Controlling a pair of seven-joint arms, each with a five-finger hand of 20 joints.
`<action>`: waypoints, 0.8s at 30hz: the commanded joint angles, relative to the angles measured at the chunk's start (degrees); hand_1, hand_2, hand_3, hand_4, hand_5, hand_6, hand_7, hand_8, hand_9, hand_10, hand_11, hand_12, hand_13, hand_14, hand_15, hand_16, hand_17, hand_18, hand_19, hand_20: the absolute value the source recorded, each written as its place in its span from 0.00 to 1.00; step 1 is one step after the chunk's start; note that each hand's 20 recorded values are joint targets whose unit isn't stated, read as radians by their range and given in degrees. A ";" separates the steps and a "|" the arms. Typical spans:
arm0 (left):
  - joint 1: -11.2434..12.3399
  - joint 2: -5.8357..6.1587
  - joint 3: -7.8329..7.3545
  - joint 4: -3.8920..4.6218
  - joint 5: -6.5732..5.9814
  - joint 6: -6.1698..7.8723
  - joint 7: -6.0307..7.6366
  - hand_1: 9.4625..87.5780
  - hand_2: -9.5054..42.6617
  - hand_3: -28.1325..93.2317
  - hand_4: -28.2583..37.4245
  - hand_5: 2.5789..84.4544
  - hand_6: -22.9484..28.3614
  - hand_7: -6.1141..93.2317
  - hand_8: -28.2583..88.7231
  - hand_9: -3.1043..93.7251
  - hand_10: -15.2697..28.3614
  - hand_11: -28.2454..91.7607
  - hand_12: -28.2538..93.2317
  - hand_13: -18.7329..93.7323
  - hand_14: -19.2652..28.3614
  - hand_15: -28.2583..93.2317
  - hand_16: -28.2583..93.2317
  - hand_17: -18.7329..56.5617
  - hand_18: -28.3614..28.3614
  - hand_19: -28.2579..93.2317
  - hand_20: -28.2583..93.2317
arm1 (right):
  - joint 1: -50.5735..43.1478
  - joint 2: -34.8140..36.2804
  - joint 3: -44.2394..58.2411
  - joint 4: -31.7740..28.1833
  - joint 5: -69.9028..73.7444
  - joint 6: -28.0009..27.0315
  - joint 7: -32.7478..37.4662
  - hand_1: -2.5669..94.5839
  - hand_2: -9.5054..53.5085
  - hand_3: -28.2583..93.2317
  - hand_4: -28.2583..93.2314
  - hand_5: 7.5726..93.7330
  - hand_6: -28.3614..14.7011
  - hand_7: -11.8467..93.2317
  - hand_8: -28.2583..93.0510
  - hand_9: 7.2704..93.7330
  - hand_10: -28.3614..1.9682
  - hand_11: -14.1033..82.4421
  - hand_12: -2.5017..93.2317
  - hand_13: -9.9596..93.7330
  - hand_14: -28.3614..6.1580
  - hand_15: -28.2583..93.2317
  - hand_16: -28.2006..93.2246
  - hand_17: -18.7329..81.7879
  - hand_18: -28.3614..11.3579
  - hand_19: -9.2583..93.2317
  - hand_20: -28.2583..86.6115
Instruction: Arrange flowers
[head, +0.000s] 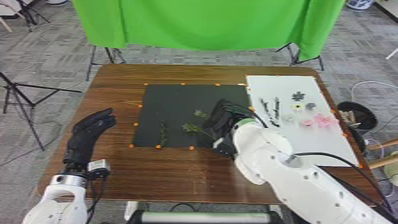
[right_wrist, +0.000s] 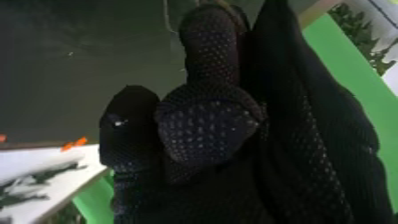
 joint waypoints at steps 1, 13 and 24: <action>0.42 0.11 -0.02 -0.25 0.41 -1.16 -0.91 0.20 0.05 0.82 0.17 0.52 0.49 0.24 0.18 0.47 0.64 0.41 0.36 0.48 0.76 0.38 0.25 0.31 0.72 0.33 0.36 | 0.15 -2.07 -1.52 1.36 2.00 -0.80 0.43 0.64 0.08 0.66 0.14 0.87 0.51 0.36 0.41 1.00 0.52 0.55 0.16 1.00 0.78 0.73 0.34 0.97 0.61 0.92 0.55; 0.01 -0.01 0.16 0.01 0.70 -2.16 -1.43 0.20 0.05 0.82 0.17 0.52 0.49 0.24 0.18 0.47 0.64 0.41 0.36 0.48 0.76 0.38 0.25 0.31 0.72 0.33 0.35 | 0.67 -2.46 -2.49 2.05 7.53 5.23 -1.90 0.64 0.09 0.67 0.13 0.87 0.50 0.37 0.39 1.00 0.49 0.53 0.15 1.00 0.77 0.72 0.34 0.97 0.62 0.91 0.55; 0.23 -0.23 0.10 -0.15 0.86 -2.57 -1.83 0.20 0.05 0.82 0.17 0.52 0.49 0.24 0.18 0.46 0.64 0.41 0.36 0.48 0.76 0.38 0.25 0.31 0.73 0.33 0.35 | 1.33 -3.19 -3.17 3.30 12.88 11.38 -3.06 0.63 0.09 0.67 0.12 0.87 0.50 0.37 0.38 1.00 0.48 0.52 0.15 1.00 0.76 0.71 0.34 0.97 0.62 0.90 0.54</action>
